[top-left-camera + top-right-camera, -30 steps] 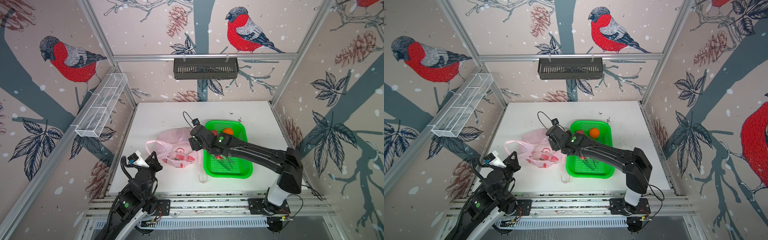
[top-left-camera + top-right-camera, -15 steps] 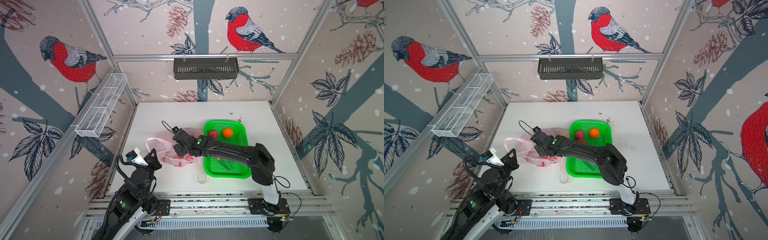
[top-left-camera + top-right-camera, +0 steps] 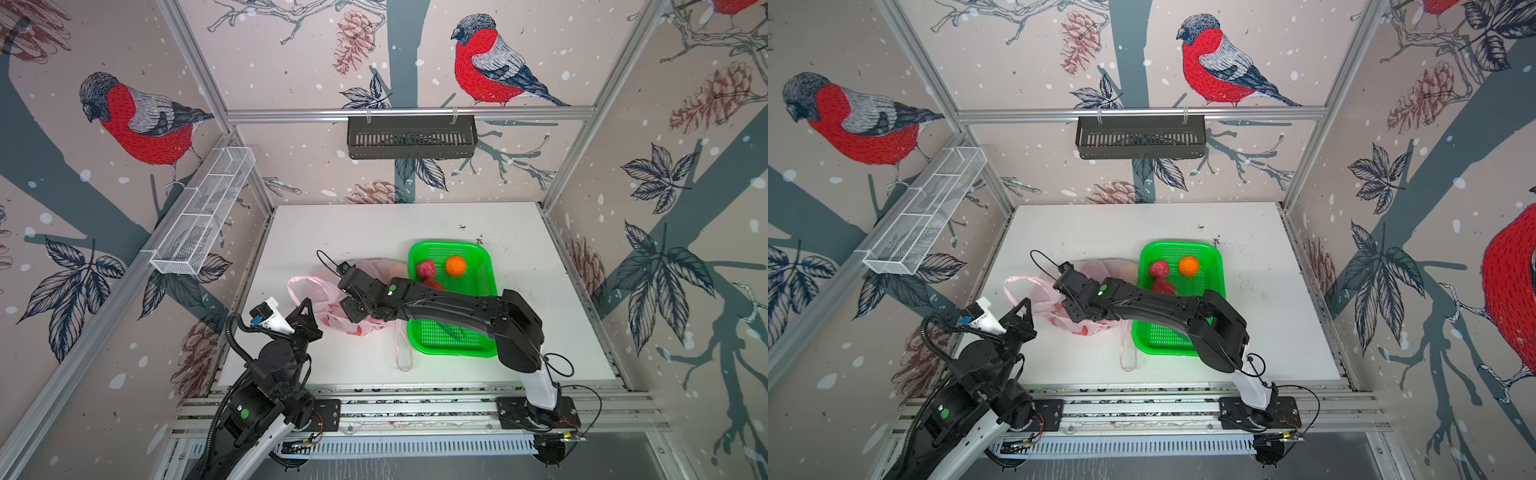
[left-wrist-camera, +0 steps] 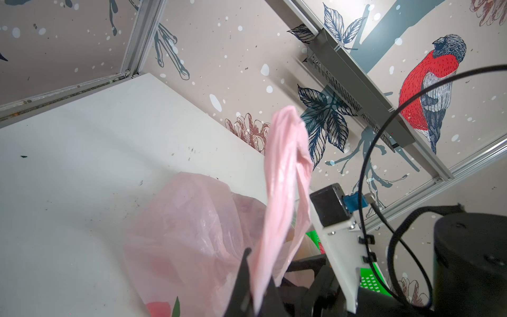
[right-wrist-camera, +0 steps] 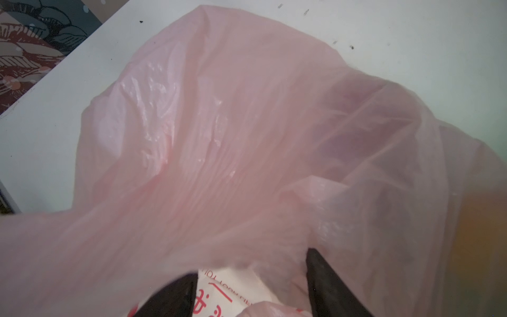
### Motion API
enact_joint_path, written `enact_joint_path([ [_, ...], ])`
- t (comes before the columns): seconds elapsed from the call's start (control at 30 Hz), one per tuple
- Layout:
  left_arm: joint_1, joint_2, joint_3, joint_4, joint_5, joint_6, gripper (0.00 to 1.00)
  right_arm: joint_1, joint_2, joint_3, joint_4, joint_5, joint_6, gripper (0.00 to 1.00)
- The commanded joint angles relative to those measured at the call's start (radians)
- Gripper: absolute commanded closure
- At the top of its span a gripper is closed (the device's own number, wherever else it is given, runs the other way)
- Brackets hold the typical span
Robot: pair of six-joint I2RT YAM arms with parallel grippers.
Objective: Untie the knot of the plastic bag and take out the fruit
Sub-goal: Pick up the fruit from the plastic bag.
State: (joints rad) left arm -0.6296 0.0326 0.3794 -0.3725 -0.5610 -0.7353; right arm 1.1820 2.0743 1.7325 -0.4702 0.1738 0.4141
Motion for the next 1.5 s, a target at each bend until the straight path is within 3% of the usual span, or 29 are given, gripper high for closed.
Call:
enact_joint_path([
  [0.0, 0.002, -0.008, 0.004, 0.004, -0.019, 0.006, 1.0, 0.002, 0.007, -0.006, 0.012, 0.0, 0.035, 0.38],
  [0.37, 0.002, -0.031, 0.013, -0.05, -0.028, 0.013, 1.0, 0.023, -0.021, 0.009, 0.008, 0.055, 0.076, 0.43],
  [0.63, 0.002, -0.032, -0.004, -0.022, -0.018, 0.015, 1.0, 0.075, -0.063, 0.002, -0.044, 0.097, 0.106, 0.44],
  [0.9, 0.002, -0.031, 0.008, 0.007, -0.013, 0.03, 1.0, 0.097, -0.042, -0.023, -0.009, 0.094, 0.154, 0.51],
  [1.27, 0.002, -0.031, 0.018, -0.023, -0.012, 0.018, 1.0, -0.014, 0.036, -0.014, 0.087, 0.132, 0.187, 0.52],
  [1.47, 0.002, -0.031, 0.005, -0.026, -0.023, -0.001, 1.0, -0.082, 0.064, 0.016, 0.114, 0.153, 0.132, 0.42],
])
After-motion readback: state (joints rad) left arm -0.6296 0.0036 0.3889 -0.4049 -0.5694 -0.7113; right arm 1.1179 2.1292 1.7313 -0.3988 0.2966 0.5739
